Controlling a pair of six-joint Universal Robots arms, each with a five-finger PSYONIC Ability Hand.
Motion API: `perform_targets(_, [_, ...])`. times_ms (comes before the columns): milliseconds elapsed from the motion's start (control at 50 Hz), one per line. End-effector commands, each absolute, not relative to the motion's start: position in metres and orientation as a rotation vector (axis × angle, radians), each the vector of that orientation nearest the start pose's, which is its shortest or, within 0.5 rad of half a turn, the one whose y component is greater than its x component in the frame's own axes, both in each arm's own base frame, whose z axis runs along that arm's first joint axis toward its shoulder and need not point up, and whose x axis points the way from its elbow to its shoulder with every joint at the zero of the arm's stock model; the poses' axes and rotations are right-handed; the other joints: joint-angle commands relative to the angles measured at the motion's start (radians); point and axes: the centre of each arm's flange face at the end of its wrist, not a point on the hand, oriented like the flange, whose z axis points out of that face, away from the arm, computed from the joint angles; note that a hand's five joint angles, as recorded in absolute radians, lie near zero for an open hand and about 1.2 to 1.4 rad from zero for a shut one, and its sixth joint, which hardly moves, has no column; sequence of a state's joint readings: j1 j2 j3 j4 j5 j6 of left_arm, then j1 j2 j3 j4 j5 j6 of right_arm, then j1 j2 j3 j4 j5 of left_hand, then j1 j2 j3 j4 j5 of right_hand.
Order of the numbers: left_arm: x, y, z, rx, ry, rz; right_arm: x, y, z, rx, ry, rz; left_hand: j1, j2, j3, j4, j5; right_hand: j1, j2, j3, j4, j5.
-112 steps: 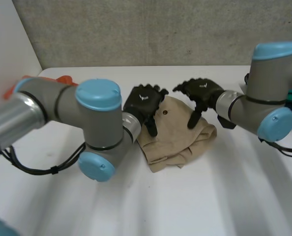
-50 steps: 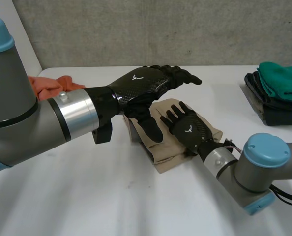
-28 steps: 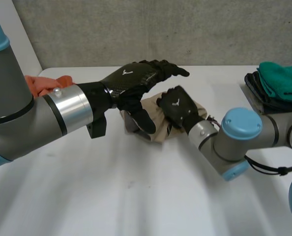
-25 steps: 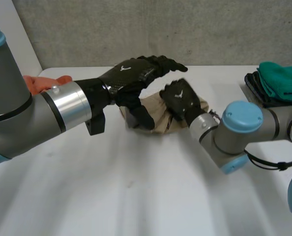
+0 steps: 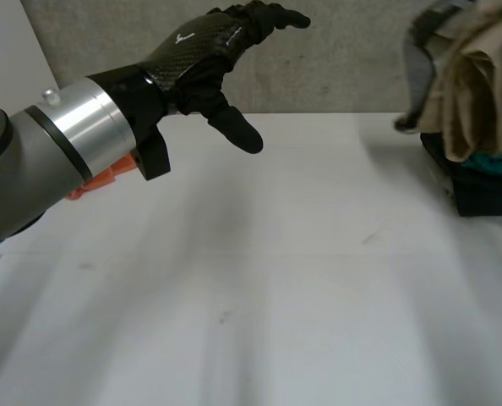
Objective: Fold the laundry.
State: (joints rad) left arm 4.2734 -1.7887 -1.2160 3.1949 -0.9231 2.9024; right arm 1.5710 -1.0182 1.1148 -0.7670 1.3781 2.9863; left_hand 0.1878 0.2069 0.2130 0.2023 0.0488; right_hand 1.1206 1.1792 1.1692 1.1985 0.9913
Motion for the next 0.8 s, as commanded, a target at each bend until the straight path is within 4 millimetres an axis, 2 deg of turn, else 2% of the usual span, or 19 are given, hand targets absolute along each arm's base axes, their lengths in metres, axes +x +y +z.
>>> perform_targets(20, [-0.326,-0.233,0.332,-0.767,-1.452,1.498,0.068,-0.510,0.236,-0.475,1.607,-2.781,-0.013,-0.032,-0.038,-0.028,-0.049,0.276,0.217,0.227,0.198,0.230])
perform_targets(40, [-0.327,-0.233,0.330,-0.767,-1.455,1.493,0.055,-0.516,0.206,-0.520,1.673,-2.737,-0.013,-0.032,-0.038,-0.028,-0.049,0.276,0.217,0.227,0.198,0.230])
perform_targets(100, [-0.330,-0.233,0.319,-0.767,-1.475,1.467,0.041,-0.518,0.163,-0.583,1.770,-2.660,-0.013,-0.032,-0.038,-0.028,-0.049,0.276,0.217,0.227,0.198,0.230])
perform_targets(120, [-0.331,-0.233,0.317,-0.767,-1.480,1.461,0.036,-0.517,0.141,-0.638,1.827,-2.625,-0.013,-0.032,-0.038,-0.028,-0.049,0.276,0.217,0.227,0.198,0.230])
perform_targets(200, [-0.333,-0.232,0.308,-0.771,-1.496,1.434,0.026,-0.508,0.116,-0.734,1.952,-2.578,-0.013,-0.032,-0.038,-0.028,-0.049,0.276,0.217,0.227,0.198,0.230])
perform_targets(240, [-0.334,-0.232,0.306,-0.771,-1.501,1.430,0.026,-0.505,0.116,-0.746,1.972,-2.566,-0.013,-0.032,-0.038,-0.028,-0.049,0.276,0.217,0.227,0.198,0.230])
perform_targets(340, [-0.335,-0.233,0.306,-0.776,-1.497,1.429,0.038,-0.499,0.144,-0.684,1.929,-2.554,-0.013,-0.032,-0.038,-0.028,-0.049,0.276,0.217,0.227,0.198,0.230])
perform_targets(360, [-0.335,-0.232,0.307,-0.776,-1.496,1.431,0.040,-0.497,0.150,-0.671,1.919,-2.554,-0.013,-0.032,-0.038,-0.028,-0.049,0.162,0.103,0.113,0.084,0.117])
perform_targets(400, [-0.336,-0.231,0.309,-0.778,-1.491,1.431,0.043,-0.495,0.161,-0.637,1.905,-2.556,-0.013,-0.032,-0.038,-0.028,-0.049,-0.227,-0.286,-0.276,-0.305,-0.273])
perform_targets(420, [-0.336,-0.230,0.309,-0.779,-1.490,1.430,0.044,-0.492,0.171,-0.595,1.897,-2.559,-0.013,-0.032,-0.038,-0.028,-0.049,-0.741,-0.800,-0.790,-0.819,-0.786])
perform_targets(440, [-0.336,-0.229,0.310,-0.779,-1.488,1.429,0.045,-0.491,0.177,-0.574,1.894,-2.561,-0.013,-0.032,-0.038,-0.028,-0.049,-0.946,-1.005,-0.995,-1.024,-0.991])
perform_targets(560, [-0.335,-0.221,0.316,-0.780,-1.475,1.427,0.047,-0.475,0.209,-0.447,1.937,-2.538,-0.013,-0.032,-0.038,-0.028,-0.049,-0.946,-1.005,-0.995,-1.024,-0.991])
perform_targets(620, [-0.334,-0.216,0.319,-0.781,-1.471,1.424,0.041,-0.462,0.227,-0.385,2.021,-2.511,-0.013,-0.032,-0.038,-0.028,-0.049,-0.946,-1.005,-0.995,-1.024,-0.991])
perform_targets(700, [-0.332,-0.210,0.323,-0.781,-1.465,1.423,0.025,-0.445,0.246,-0.289,2.195,-2.468,-0.013,-0.032,-0.038,-0.028,-0.049,-0.946,-1.005,-0.995,-1.024,-0.991])
perform_targets(800, [-0.330,-0.206,0.327,-0.780,-1.463,1.427,-0.012,-0.426,0.280,-0.141,2.428,-2.555,-0.013,-0.032,-0.038,-0.028,-0.049,-0.946,-1.005,-0.995,-1.024,-0.991])
